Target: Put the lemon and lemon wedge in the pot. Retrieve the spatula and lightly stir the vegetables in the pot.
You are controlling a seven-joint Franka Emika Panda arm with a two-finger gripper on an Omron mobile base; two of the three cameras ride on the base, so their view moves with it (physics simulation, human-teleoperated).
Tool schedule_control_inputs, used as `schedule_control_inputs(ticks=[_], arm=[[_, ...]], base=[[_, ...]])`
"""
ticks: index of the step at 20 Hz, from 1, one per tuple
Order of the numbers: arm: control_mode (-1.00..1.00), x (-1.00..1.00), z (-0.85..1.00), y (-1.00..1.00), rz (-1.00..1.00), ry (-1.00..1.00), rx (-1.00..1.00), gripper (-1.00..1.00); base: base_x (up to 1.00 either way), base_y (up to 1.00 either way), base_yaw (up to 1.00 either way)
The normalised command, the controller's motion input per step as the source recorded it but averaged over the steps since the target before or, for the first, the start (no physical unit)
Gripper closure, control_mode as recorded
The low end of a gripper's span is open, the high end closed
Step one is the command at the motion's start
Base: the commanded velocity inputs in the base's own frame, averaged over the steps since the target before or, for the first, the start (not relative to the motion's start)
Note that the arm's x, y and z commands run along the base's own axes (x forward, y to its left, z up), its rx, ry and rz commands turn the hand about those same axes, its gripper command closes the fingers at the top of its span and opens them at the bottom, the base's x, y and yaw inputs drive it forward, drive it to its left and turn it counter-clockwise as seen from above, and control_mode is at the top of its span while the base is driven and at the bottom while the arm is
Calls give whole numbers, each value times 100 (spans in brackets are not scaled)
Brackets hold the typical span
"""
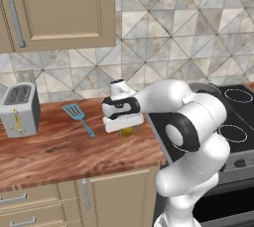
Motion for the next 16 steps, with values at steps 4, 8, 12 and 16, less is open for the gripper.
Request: schedule_control_inputs(ticks=[4, 8, 12, 16], arm=[[-100, -1, 47, -57, -7, 1, 0, 100], [-100, -7, 46, -60, 0, 0, 0, 100], [-100, -3, 36, -70, -11, 0, 0, 100], [-100, 0, 32, -74, -15, 0, -6, 100]], base=[[0, 0, 0], [0, 0, 0], [0, 0, 0], [0, 0, 0]])
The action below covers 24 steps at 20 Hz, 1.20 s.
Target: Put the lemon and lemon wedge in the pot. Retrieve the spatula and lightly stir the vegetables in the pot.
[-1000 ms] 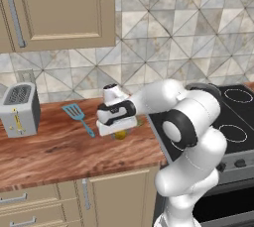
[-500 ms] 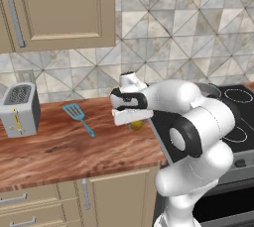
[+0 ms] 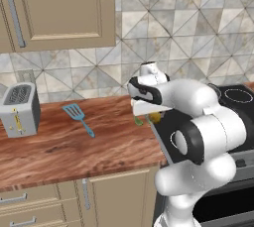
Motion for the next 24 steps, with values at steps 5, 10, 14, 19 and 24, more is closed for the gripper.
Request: schedule_control_inputs(ticks=[5, 10, 14, 19, 24], arm=[[-100, 11, 35, -67, -14, 1, -7, 100], [-100, 30, 34, -66, -11, -1, -3, 100], [-100, 32, 16, -78, 0, -6, 2, 100], [-100, 49, 4, -75, 1, -7, 4, 100], [-100, 22, 0, -68, 20, -43, 3, 100]], base=[[0, 0, 0], [0, 0, 0], [0, 0, 0], [0, 0, 0], [0, 0, 0]])
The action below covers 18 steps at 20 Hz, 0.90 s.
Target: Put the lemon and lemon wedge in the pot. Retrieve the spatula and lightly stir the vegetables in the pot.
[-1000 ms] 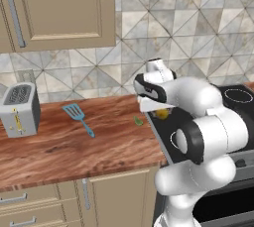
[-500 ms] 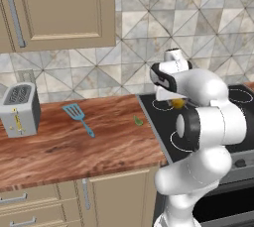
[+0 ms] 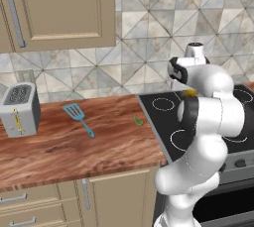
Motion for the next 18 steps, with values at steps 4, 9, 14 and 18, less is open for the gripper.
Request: schedule_control_inputs(ticks=[4, 9, 14, 18], arm=[[-100, 54, 4, -60, 5, -17, 1, 100], [-100, 42, 14, -59, 0, -3, 1, 100], [-100, 46, -1, -45, 0, -4, 2, 100], [-100, 34, -20, -46, -1, -11, 1, 100]], base=[[0, 0, 0], [0, 0, 0], [0, 0, 0], [0, 0, 0]])
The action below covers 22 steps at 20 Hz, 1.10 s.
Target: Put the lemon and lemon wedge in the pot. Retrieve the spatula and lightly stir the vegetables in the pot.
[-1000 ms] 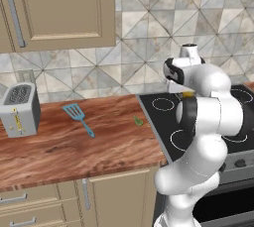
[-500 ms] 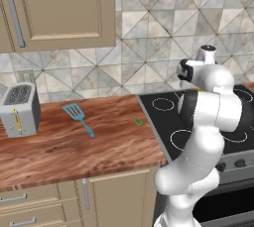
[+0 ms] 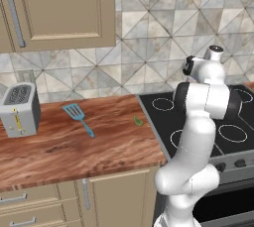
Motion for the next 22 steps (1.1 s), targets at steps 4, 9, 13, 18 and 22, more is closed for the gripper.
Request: schedule_control_inputs(ticks=[4, 9, 13, 18, 22], arm=[[-100, 52, -14, -39, -10, 10, 0, 100], [-100, 48, -22, -21, -2, 6, 7, 100], [-100, 42, -25, -15, 0, 0, 12, 100], [-100, 19, -28, -11, 0, 0, 4, 100], [-100, 15, -41, -1, 0, 0, 0, 100]], base=[[0, 0, 0], [0, 0, 0], [0, 0, 0], [0, 0, 0], [0, 0, 0]])
